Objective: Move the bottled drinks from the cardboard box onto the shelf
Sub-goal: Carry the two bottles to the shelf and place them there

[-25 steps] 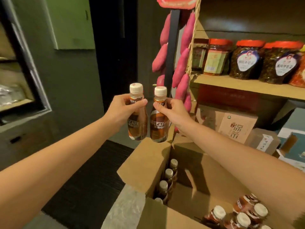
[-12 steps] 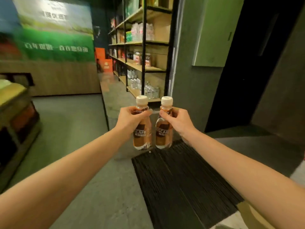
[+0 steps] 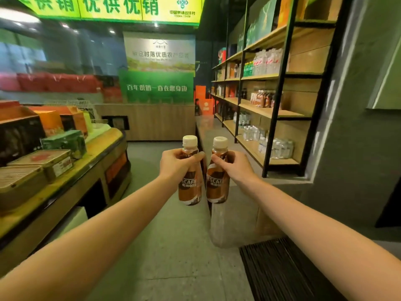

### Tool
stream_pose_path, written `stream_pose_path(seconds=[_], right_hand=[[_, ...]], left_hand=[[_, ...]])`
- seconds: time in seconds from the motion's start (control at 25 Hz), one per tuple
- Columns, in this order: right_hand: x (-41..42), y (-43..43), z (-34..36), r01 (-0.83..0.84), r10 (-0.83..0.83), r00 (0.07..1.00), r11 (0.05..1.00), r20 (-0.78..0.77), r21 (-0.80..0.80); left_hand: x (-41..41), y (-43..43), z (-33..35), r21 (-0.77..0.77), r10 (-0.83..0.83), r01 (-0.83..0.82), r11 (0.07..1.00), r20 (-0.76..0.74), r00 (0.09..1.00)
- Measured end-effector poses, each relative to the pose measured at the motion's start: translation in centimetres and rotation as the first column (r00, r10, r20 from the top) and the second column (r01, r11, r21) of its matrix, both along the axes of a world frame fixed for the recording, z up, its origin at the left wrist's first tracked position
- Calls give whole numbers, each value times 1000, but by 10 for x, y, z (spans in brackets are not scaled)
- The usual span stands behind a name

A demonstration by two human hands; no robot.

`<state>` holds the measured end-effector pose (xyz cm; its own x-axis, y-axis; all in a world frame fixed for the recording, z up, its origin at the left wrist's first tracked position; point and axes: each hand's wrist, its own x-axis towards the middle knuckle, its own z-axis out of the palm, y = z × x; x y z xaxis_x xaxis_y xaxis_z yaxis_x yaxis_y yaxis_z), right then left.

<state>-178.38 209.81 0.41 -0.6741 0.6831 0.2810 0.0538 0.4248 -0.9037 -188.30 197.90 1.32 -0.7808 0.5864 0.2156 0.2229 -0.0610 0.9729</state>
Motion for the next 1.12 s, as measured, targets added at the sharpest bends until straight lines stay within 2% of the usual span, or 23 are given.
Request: stream_pose_path(seconds=[0.28,0.76,1.12], right_hand=[[-146,79,-1,-51,51,999,998,-5,-37],[-368,360,21,-65,65,997,998,-35,0],[-514,513,6,10,-10,1000,1000,5,-24]], left_hand=[[-142,79,-5,-22,74,-74,997,19,997],[-354,347,16,4,138,-139,990,65,988],[-517,504,1,1,96,-96,995,90,991]])
